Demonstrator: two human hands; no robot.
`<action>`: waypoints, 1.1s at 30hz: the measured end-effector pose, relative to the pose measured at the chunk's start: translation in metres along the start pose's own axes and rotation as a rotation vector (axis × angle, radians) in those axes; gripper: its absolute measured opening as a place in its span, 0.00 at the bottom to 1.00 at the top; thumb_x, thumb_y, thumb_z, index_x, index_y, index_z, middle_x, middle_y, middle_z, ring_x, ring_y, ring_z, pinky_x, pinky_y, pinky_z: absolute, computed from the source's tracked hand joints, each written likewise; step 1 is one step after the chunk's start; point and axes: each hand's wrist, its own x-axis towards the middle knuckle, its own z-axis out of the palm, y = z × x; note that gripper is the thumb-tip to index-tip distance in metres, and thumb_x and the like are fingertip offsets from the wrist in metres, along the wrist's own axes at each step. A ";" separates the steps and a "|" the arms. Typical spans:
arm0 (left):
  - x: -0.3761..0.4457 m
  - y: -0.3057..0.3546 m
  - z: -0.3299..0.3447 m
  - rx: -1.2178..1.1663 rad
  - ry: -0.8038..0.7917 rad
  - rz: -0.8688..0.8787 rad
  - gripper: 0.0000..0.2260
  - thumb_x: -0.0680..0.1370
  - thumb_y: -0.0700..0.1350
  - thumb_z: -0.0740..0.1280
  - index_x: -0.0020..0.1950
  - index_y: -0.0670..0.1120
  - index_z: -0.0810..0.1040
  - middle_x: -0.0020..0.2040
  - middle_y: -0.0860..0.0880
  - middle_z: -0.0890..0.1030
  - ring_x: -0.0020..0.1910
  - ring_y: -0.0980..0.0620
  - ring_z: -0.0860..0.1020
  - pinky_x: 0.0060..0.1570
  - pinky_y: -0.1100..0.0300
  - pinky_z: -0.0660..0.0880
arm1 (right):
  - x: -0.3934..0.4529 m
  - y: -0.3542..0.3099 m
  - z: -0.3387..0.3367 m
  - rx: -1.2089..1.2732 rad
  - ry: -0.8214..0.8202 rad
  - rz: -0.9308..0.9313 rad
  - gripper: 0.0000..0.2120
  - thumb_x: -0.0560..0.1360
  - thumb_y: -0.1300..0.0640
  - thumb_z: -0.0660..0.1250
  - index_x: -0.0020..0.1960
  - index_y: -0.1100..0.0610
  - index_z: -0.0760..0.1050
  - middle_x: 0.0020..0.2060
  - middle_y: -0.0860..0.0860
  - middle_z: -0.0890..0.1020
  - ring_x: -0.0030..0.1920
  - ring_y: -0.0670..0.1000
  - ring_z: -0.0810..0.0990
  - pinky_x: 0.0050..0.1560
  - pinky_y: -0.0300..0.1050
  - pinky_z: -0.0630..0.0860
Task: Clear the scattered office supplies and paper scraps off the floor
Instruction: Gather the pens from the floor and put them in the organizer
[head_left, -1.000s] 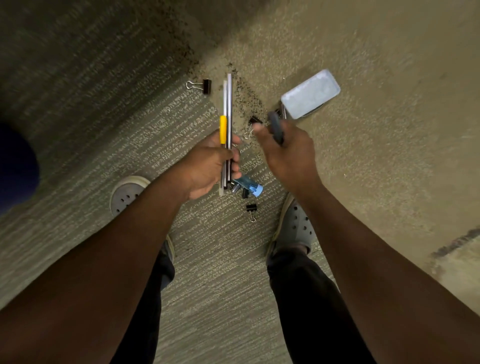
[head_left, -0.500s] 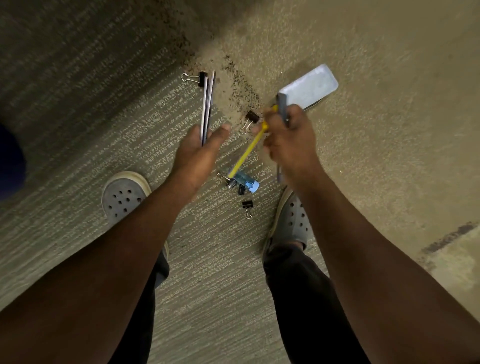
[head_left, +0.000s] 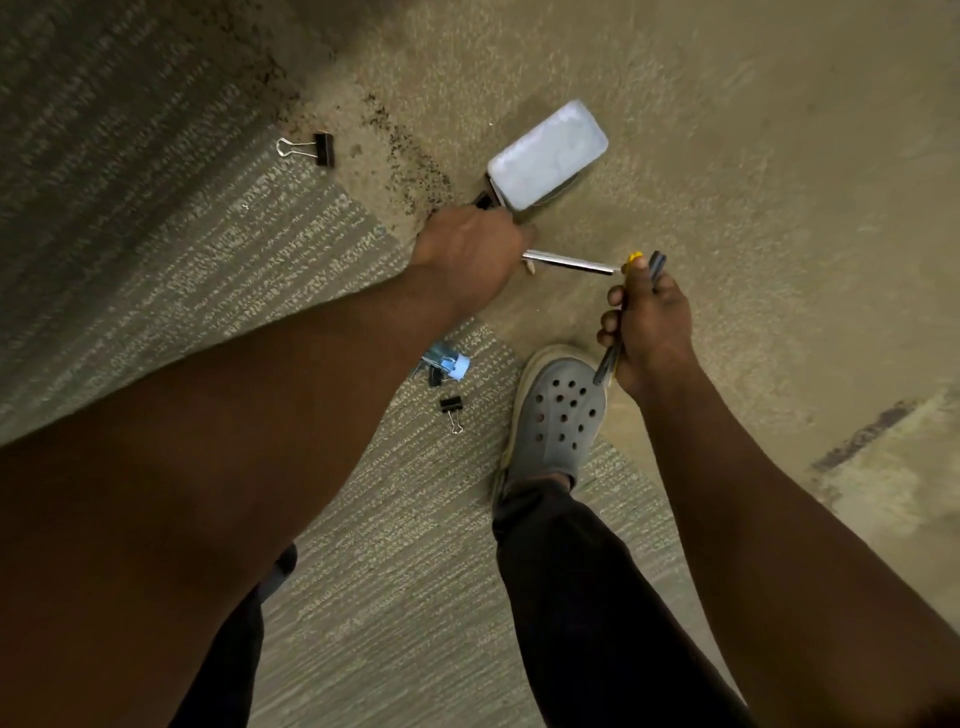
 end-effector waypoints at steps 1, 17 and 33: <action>0.001 0.001 0.002 0.025 0.004 -0.021 0.12 0.79 0.39 0.60 0.61 0.47 0.75 0.52 0.41 0.80 0.46 0.38 0.81 0.38 0.53 0.69 | 0.002 0.000 -0.003 0.002 -0.002 0.008 0.09 0.82 0.49 0.58 0.46 0.53 0.66 0.31 0.49 0.72 0.23 0.45 0.67 0.23 0.37 0.65; -0.138 -0.020 -0.099 -1.577 0.078 -0.894 0.06 0.83 0.46 0.58 0.48 0.49 0.71 0.33 0.52 0.80 0.24 0.58 0.68 0.24 0.65 0.63 | -0.084 -0.055 0.004 -0.027 -0.355 0.124 0.05 0.81 0.56 0.60 0.55 0.56 0.69 0.33 0.49 0.71 0.29 0.46 0.68 0.29 0.42 0.66; -0.454 0.032 -0.515 -2.312 0.494 -0.787 0.07 0.77 0.42 0.62 0.53 0.43 0.77 0.34 0.45 0.76 0.30 0.49 0.75 0.30 0.56 0.75 | -0.511 -0.319 0.028 0.100 -0.996 0.172 0.24 0.81 0.43 0.53 0.62 0.61 0.74 0.30 0.50 0.68 0.25 0.46 0.61 0.24 0.39 0.57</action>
